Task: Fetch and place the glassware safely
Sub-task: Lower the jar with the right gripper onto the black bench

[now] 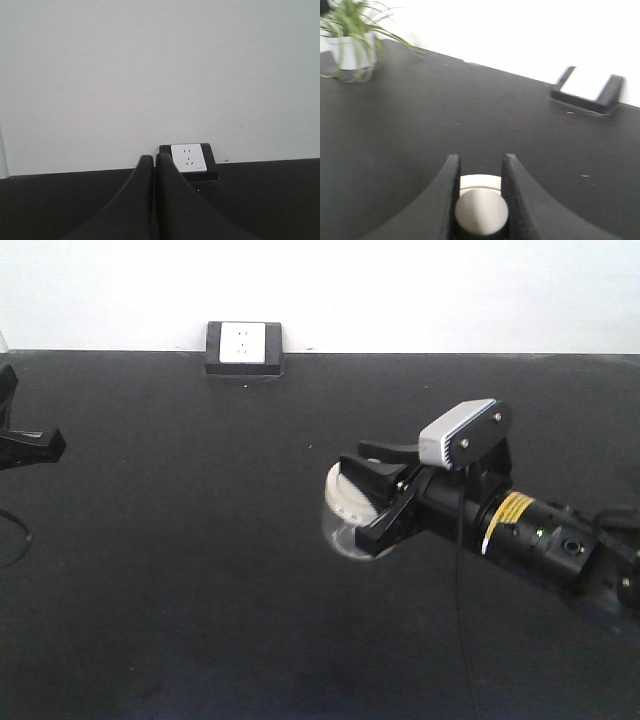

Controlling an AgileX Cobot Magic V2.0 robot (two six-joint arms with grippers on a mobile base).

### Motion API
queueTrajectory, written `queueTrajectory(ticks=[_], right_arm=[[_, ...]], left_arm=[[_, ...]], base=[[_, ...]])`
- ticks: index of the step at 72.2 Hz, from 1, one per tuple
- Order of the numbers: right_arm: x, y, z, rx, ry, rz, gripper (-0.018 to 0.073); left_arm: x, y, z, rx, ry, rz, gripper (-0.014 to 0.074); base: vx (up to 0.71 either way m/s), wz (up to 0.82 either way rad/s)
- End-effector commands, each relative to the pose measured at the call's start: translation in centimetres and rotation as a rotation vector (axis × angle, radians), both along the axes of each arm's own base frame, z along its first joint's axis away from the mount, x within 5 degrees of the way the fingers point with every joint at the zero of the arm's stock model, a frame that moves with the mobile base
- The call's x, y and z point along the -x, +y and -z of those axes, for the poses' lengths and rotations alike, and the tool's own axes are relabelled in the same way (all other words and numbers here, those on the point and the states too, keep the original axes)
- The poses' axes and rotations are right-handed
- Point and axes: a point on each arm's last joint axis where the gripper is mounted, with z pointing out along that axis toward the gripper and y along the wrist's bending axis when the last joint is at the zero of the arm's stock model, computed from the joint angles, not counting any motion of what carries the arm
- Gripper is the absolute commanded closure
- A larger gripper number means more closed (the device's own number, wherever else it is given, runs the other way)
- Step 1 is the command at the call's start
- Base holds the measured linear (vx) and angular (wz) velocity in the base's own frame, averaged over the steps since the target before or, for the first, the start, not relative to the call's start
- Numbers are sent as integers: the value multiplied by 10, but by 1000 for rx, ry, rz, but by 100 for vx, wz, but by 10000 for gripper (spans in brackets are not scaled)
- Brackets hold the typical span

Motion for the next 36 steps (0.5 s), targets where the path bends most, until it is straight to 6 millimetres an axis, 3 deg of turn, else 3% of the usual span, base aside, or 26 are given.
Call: queueTrajectory(ticks=[1, 20, 36], right_arm=[[-13, -5, -26, -60, -114, -56, 560], [-60, -5, -34, -32, -131, -148, 560], [-82, 4, -11, -57, -99, -196, 560]], left_arm=[[2, 0, -21, 19, -122, -1, 595], [2, 0, -21, 19, -122, -1, 595], [2, 0, -21, 19, -122, -1, 595]], base=[[0, 0], [0, 0], [0, 0]])
